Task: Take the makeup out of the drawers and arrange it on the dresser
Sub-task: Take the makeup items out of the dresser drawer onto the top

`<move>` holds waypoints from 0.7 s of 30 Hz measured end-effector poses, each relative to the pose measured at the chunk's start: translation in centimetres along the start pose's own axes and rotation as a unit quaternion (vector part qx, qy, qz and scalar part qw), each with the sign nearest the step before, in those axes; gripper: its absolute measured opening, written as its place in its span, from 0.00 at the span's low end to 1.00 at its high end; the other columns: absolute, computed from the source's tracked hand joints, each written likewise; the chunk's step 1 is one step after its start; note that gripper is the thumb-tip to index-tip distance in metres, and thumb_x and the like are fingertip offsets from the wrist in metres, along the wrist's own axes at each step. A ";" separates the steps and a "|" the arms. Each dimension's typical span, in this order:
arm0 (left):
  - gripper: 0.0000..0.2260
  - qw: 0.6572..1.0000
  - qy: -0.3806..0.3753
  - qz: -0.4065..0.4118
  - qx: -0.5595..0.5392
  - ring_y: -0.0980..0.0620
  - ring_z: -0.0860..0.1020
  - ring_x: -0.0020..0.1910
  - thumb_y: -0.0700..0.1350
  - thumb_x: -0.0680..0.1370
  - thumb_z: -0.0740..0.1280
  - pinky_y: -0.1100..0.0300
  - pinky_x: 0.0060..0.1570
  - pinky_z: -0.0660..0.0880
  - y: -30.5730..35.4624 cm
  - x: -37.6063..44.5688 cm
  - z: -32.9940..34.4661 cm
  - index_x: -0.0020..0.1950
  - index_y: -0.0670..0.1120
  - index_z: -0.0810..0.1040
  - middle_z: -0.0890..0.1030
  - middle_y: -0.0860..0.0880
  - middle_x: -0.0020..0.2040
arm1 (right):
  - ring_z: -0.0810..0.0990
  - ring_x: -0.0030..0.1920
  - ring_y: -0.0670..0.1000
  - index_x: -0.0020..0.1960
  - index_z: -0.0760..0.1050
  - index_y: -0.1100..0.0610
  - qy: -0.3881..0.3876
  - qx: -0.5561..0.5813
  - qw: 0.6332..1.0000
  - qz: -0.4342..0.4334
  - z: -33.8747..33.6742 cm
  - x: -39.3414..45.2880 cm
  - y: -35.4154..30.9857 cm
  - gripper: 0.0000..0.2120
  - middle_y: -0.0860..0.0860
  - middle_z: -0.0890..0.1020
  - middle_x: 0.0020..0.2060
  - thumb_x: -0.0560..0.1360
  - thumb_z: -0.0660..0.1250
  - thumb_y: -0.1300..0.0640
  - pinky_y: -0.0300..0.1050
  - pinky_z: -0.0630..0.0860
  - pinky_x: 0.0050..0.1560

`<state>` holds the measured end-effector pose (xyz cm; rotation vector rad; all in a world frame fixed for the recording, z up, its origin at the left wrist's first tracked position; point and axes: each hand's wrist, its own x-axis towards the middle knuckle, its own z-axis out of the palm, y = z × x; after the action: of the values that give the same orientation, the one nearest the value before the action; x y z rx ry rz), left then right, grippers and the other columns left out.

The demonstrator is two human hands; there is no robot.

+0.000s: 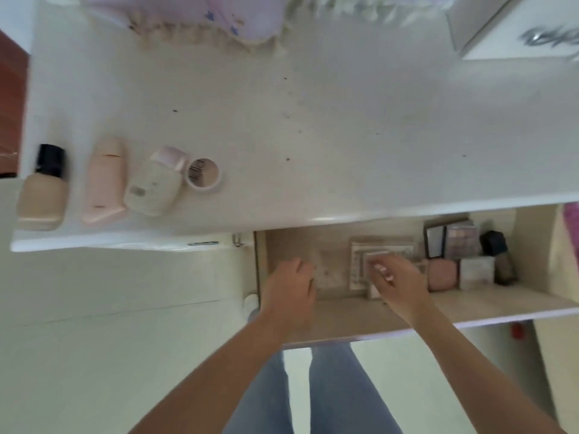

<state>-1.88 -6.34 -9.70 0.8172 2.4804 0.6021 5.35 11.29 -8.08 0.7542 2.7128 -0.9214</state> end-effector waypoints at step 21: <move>0.18 0.982 -0.108 -0.147 -0.047 0.43 0.71 0.62 0.41 0.76 0.62 0.59 0.58 0.64 5.4 9.2 10.6 0.66 0.41 0.69 0.72 0.39 0.64 | 0.73 0.57 0.57 0.55 0.73 0.62 -0.161 -0.144 0.967 -0.136 -0.5 5.3 11.9 0.13 0.59 0.77 0.54 0.73 0.64 0.57 0.44 0.64 0.56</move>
<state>-0.41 6.18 -17.97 0.4413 2.2955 0.4917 7.02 21.82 -15.59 0.1622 2.6070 -0.6101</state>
